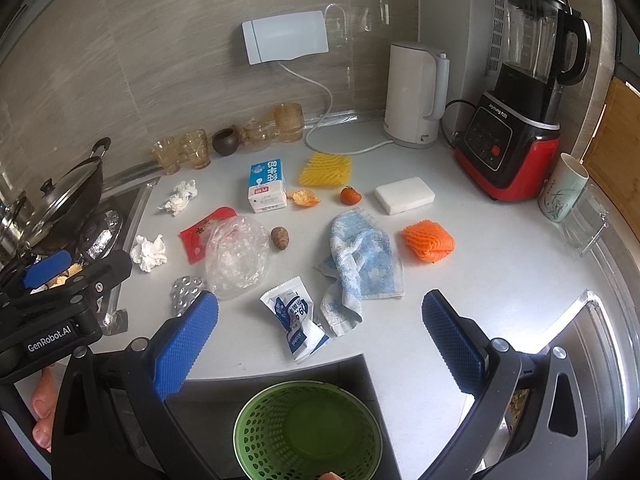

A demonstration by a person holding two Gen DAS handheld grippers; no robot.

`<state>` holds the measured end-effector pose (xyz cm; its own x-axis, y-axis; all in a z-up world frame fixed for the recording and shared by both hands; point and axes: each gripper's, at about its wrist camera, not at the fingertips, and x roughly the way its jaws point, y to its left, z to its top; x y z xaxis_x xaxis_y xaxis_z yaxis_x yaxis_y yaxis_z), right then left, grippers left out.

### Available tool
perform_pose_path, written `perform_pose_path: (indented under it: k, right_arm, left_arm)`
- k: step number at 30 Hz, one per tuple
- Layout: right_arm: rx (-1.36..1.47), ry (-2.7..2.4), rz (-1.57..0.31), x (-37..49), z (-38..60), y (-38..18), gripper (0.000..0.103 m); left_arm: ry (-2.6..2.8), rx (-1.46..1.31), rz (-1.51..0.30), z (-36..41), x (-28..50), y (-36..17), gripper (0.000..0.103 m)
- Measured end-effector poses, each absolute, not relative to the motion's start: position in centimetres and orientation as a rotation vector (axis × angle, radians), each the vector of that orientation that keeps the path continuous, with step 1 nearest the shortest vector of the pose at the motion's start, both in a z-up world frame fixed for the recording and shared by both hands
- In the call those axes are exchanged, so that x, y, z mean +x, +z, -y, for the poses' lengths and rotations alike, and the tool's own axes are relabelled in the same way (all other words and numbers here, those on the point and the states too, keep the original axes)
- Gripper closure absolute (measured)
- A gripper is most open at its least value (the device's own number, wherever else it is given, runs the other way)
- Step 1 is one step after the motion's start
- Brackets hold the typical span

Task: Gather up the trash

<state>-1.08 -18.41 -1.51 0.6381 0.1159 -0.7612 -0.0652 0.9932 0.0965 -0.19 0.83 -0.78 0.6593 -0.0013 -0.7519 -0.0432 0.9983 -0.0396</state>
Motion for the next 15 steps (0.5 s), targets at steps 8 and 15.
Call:
perform_pose_path:
  k: [8,15]
  right_arm:
    - [0.059,0.108,-0.875,-1.1,18.2,-1.8,0.002]
    - [0.046,0.13,-0.87,-1.0,18.3,-3.2,0.002]
  left_arm:
    - [0.024,-0.057,-0.853,-1.1,-0.2,-0.9,0.006]
    - [-0.014,-0.057,-0.855,-2.0,-0.2,-2.0,0.006]
